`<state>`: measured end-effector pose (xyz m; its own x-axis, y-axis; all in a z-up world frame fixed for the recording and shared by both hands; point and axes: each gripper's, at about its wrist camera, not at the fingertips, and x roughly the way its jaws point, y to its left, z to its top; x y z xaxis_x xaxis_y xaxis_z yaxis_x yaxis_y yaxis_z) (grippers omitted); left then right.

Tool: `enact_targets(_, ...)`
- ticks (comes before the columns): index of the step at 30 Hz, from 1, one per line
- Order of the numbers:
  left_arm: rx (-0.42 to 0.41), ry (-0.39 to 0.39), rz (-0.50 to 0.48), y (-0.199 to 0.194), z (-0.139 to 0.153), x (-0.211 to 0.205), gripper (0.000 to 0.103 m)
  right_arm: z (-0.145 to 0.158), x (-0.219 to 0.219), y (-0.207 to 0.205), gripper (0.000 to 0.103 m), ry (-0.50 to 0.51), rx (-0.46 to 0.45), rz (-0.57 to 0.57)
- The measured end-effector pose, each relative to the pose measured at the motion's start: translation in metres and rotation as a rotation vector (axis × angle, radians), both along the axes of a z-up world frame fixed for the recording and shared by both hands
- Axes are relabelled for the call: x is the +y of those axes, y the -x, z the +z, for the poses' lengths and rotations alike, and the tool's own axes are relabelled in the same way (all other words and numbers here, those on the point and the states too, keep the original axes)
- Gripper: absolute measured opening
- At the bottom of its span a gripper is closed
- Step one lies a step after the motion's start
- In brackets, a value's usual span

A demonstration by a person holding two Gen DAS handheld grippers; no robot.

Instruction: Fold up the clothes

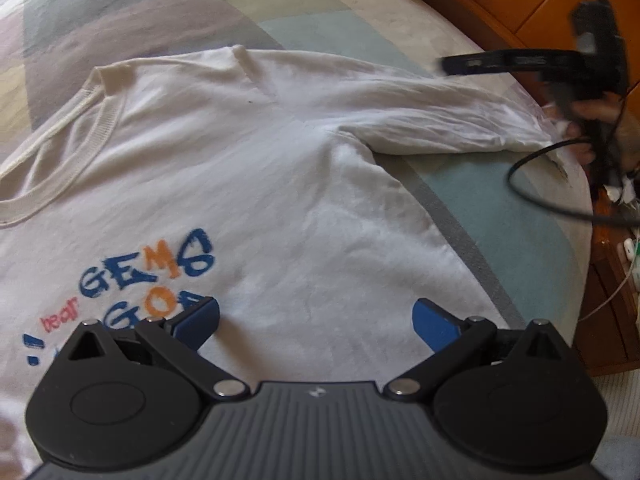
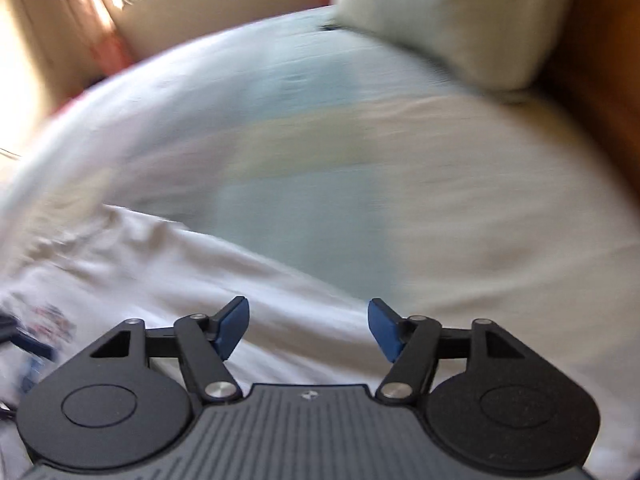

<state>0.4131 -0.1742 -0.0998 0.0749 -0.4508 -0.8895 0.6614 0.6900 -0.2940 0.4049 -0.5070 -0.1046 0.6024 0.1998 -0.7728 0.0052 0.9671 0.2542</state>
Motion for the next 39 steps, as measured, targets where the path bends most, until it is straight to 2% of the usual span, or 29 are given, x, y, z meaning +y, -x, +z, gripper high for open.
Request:
enact_targets(2,-0.008,-0.016,-0.002,-0.001,-0.002,0.0,0.102,-0.02,0.022,-0.012,0.071,0.014,0.023,0.031)
enact_targets(6,-0.012,-0.016,-0.014,0.001,-0.004,0.005,0.102,-0.023,0.018,0.012,0.071,0.172,0.015,0.099)
enact_targets(10,-0.009,-0.008,-0.005,0.002,-0.005,0.01,0.102,-0.016,-0.047,0.049,0.074,0.159,0.075,-0.086)
enact_targets(15,0.002,-0.008,0.001,0.0,-0.003,0.01,0.102,-0.007,-0.1,0.102,0.078,0.131,0.132,-0.393)
enact_targets(21,-0.001,-0.02,-0.013,-0.002,-0.004,0.005,0.102,0.004,-0.163,0.165,0.077,0.094,0.198,-0.761)
enact_targets(22,-0.002,-0.023,-0.015,-0.002,-0.004,0.004,0.102,0.0,-0.164,0.168,0.077,0.09,0.197,-0.779)
enact_targets(23,-0.003,-0.027,-0.017,-0.001,-0.005,0.003,0.102,-0.004,-0.163,0.169,0.078,0.087,0.192,-0.786)
enact_targets(26,-0.007,-0.043,-0.034,-0.001,-0.005,-0.001,0.102,-0.015,-0.15,0.157,0.079,0.232,0.224,-0.76)
enact_targets(28,-0.009,-0.054,-0.048,-0.001,-0.005,-0.003,0.102,-0.014,-0.153,0.151,0.091,0.349,0.229,-0.717)
enact_targets(30,-0.006,-0.058,-0.056,-0.002,-0.004,-0.004,0.102,-0.012,-0.167,0.146,0.093,0.401,0.225,-0.704)
enact_targets(36,-0.008,-0.059,-0.064,-0.002,-0.004,-0.003,0.102,0.018,-0.184,0.134,0.093,0.342,0.211,-0.692)
enact_targets(39,-0.01,-0.052,-0.063,-0.001,-0.003,-0.004,0.102,0.036,-0.158,0.133,0.094,0.162,0.113,-0.608)
